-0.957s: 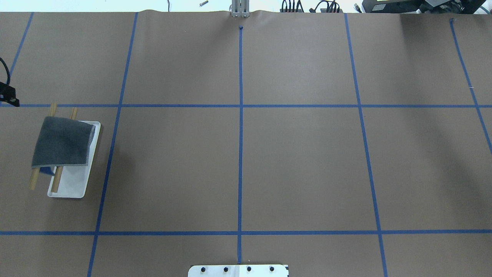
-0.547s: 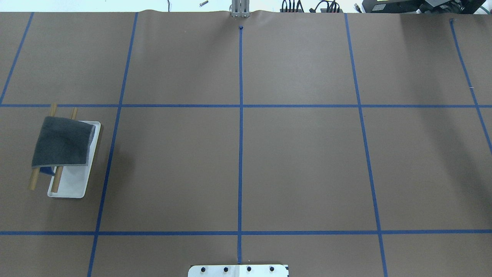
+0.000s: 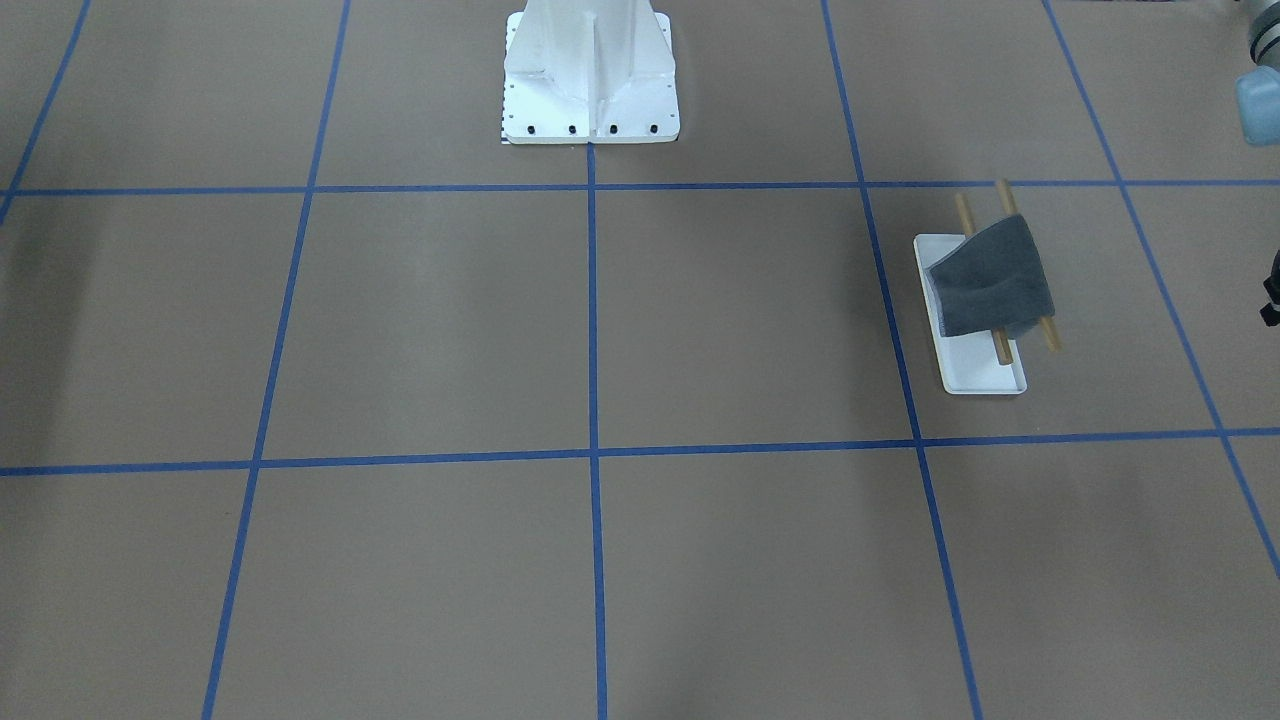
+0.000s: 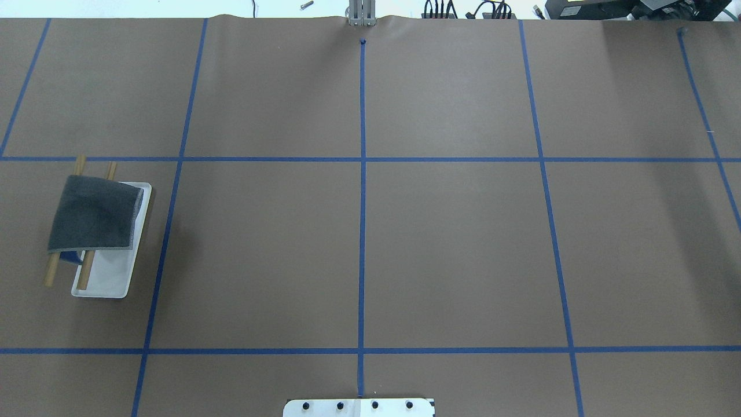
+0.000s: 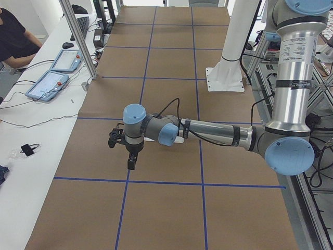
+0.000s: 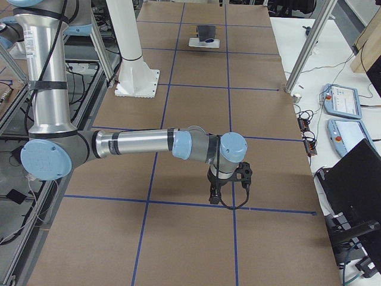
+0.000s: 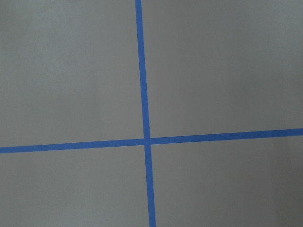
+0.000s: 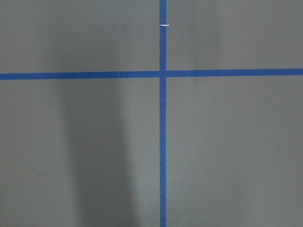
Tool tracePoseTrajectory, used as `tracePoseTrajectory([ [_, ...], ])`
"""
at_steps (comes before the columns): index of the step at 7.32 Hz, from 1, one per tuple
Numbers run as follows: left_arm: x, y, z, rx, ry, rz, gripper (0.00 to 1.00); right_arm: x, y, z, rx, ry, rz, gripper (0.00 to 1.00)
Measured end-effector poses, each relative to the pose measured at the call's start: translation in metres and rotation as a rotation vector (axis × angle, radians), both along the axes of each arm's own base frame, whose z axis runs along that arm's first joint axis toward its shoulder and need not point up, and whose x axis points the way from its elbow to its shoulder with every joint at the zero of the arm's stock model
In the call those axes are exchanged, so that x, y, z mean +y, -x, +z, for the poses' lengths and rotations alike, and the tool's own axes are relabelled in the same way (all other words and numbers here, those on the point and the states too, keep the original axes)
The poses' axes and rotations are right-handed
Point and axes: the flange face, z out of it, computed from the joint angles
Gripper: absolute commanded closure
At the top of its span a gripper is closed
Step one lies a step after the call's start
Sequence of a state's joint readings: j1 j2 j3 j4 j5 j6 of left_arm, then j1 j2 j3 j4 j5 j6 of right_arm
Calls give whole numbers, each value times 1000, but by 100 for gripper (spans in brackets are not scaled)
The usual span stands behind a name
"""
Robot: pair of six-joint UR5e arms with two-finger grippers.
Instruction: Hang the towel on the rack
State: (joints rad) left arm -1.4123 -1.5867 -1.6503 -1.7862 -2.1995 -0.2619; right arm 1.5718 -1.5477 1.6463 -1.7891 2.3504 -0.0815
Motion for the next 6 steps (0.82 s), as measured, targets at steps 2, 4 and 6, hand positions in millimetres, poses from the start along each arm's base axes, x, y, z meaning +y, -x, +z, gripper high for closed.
tracePoseTrajectory([
  [2,0,29,7,0,43,-57,2,-3,0,-1,3,-11,17,0],
  [4,6,42,12,51,127,-74,2,-13,0,-17,7,-2,61,0],
  [6,11,47,13,100,159,-79,2,-20,1,-25,2,-5,72,0],
])
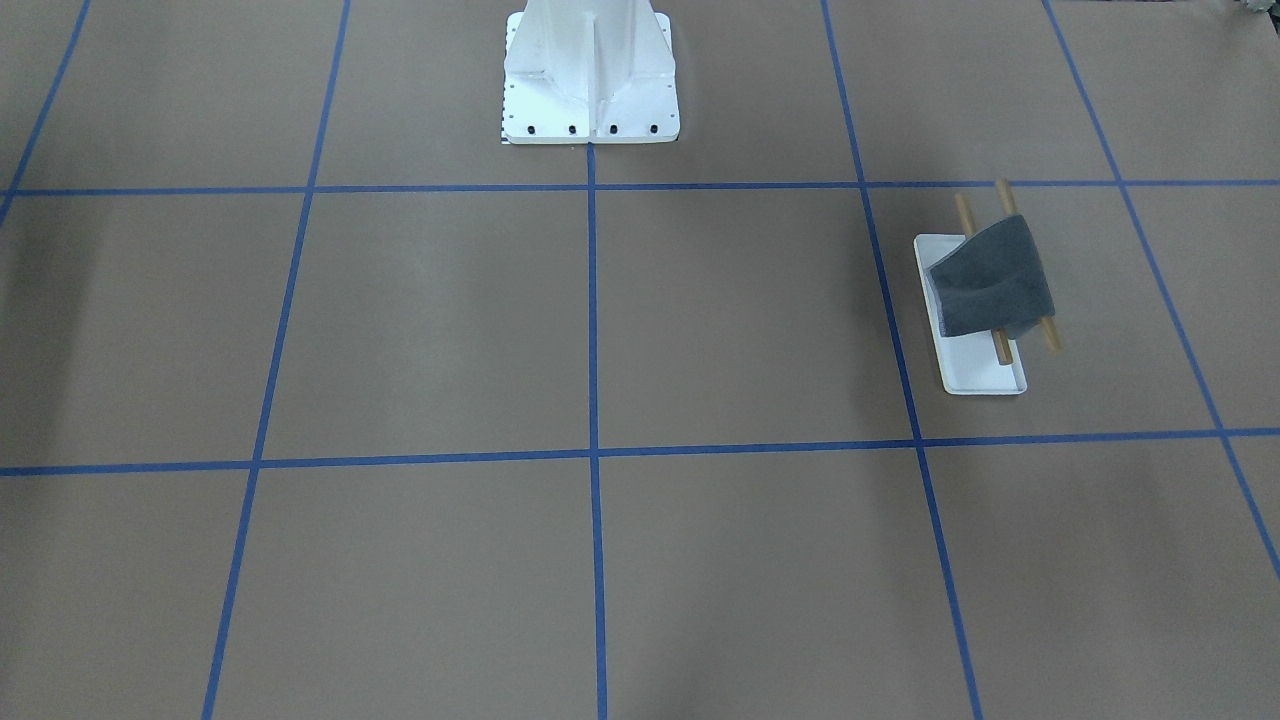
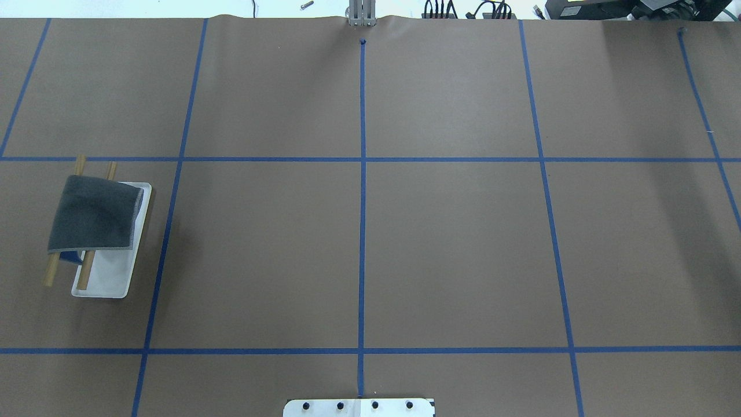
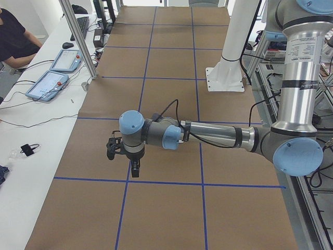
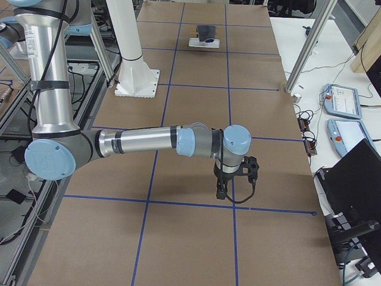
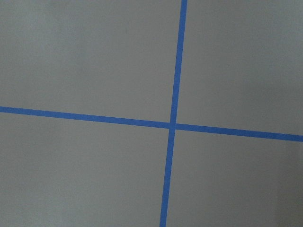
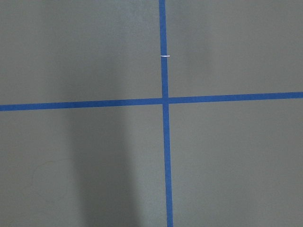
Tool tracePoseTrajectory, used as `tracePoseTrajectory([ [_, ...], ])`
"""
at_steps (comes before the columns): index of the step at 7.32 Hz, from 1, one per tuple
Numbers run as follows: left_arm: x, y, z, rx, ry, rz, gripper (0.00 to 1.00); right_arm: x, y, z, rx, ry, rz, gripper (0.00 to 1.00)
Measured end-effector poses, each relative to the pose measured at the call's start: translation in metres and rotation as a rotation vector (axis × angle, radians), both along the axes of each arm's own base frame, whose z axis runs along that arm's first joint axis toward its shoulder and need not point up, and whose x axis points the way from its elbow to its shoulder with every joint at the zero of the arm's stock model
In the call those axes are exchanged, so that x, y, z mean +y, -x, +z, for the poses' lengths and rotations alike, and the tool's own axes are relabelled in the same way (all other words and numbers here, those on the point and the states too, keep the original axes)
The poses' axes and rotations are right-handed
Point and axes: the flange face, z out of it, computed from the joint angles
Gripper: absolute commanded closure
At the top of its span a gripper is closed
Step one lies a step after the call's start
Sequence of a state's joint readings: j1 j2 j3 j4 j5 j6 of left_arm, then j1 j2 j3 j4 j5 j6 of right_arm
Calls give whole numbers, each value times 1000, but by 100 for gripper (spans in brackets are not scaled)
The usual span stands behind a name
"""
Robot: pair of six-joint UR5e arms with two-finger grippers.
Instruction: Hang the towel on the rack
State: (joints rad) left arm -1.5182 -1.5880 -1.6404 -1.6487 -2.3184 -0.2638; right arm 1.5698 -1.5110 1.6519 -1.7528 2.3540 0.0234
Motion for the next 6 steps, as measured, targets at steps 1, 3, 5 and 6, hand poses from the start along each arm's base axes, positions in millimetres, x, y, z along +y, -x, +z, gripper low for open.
tracePoseTrajectory([
  [1,2,0,3,6,11,0,2,0,0,-1,-4,0,1,0],
  [3,4,0,7,9,21,0,2,-1,5,-1,-7,2,-6,0],
  [5,3,0,7,9,22,0,2,-1,9,1,-5,5,-14,0],
  [6,3,0,7,8,22,0,2,-1,9,3,-1,7,-16,0],
])
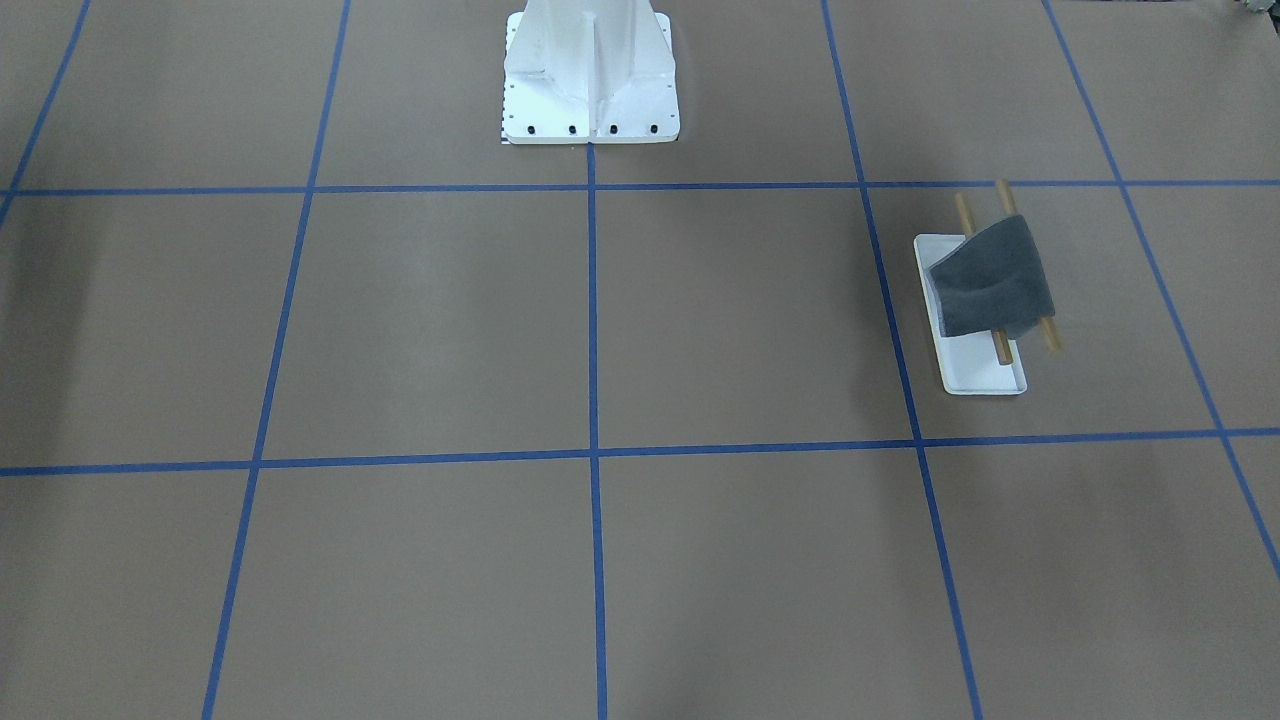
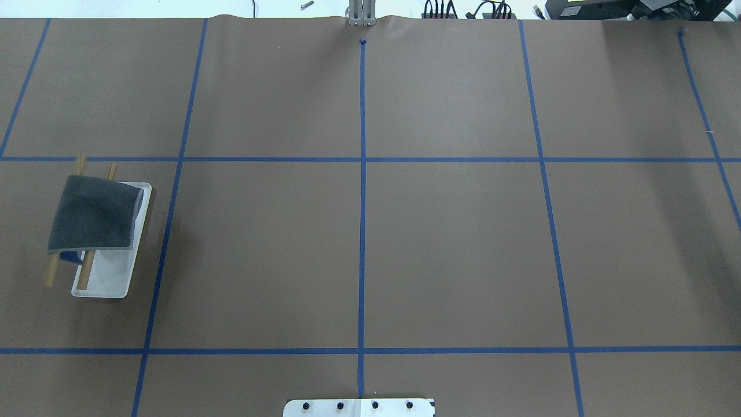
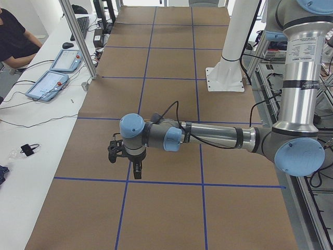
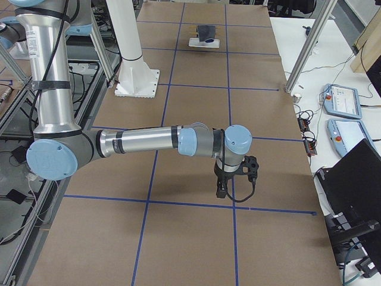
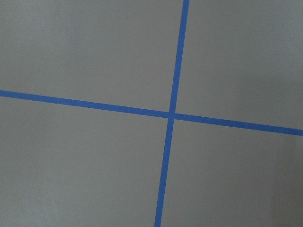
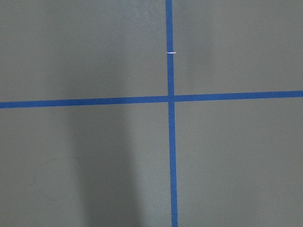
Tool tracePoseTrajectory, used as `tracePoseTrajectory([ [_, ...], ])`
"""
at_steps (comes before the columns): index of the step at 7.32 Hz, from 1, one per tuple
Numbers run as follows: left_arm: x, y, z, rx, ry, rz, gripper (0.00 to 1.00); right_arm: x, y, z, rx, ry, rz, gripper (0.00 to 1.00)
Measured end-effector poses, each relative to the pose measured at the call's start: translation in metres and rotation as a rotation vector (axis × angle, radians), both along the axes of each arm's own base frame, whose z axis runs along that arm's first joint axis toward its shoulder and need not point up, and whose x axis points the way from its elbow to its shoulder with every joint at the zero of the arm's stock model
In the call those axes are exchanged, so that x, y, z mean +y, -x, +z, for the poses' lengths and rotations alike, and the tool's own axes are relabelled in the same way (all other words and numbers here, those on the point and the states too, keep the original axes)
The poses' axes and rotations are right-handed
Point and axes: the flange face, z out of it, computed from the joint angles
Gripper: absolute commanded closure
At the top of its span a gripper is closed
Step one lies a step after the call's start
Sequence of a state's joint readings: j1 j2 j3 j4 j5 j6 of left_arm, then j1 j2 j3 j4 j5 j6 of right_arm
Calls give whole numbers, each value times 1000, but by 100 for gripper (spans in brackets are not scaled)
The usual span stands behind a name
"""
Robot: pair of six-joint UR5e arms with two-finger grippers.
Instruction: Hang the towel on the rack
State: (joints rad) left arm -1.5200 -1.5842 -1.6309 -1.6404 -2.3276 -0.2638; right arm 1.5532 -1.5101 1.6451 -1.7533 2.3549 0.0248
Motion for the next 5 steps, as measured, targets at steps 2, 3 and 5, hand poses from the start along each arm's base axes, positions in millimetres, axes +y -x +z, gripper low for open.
tracePoseTrajectory([
  [2,-1,0,0,0,0,1,2,3,0,9,5,9,-8,0],
  [3,-2,0,1,-1,1,1,2,5,0,13,6,14,-11,0],
  [5,-3,-1,1,-3,1,1,2,6,0,16,8,19,-13,0],
])
